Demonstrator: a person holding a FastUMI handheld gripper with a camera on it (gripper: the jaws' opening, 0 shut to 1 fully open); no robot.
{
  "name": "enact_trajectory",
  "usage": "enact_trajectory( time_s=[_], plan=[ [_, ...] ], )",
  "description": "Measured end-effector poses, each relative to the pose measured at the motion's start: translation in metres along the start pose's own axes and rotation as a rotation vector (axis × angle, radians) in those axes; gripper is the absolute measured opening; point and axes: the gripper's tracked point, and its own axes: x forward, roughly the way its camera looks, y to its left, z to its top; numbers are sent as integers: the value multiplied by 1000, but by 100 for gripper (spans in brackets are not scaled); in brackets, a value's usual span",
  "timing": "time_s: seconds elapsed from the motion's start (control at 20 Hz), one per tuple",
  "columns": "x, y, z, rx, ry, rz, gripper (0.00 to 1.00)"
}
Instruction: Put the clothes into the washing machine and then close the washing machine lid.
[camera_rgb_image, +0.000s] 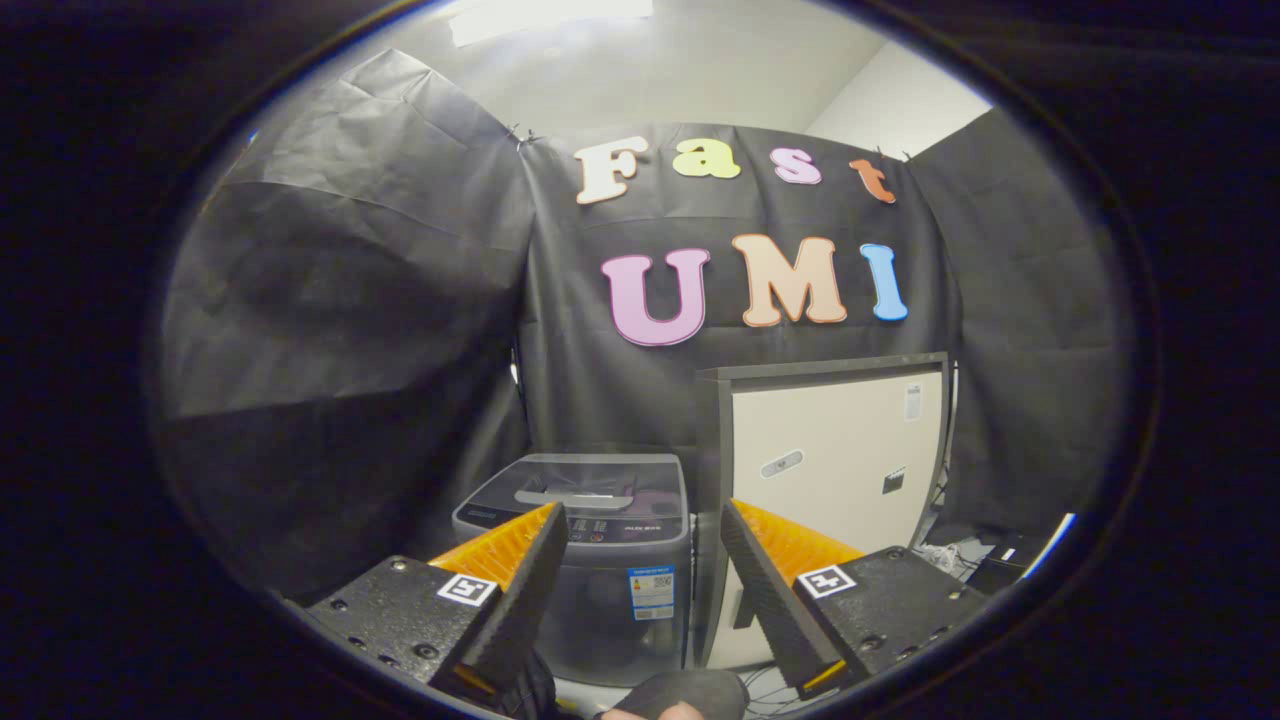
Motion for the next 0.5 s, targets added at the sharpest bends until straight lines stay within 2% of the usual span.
enact_trajectory(
  time_s=[0.5],
  plan=[
    [3,-2,-3,-18,4,-6,94]
  ],
)
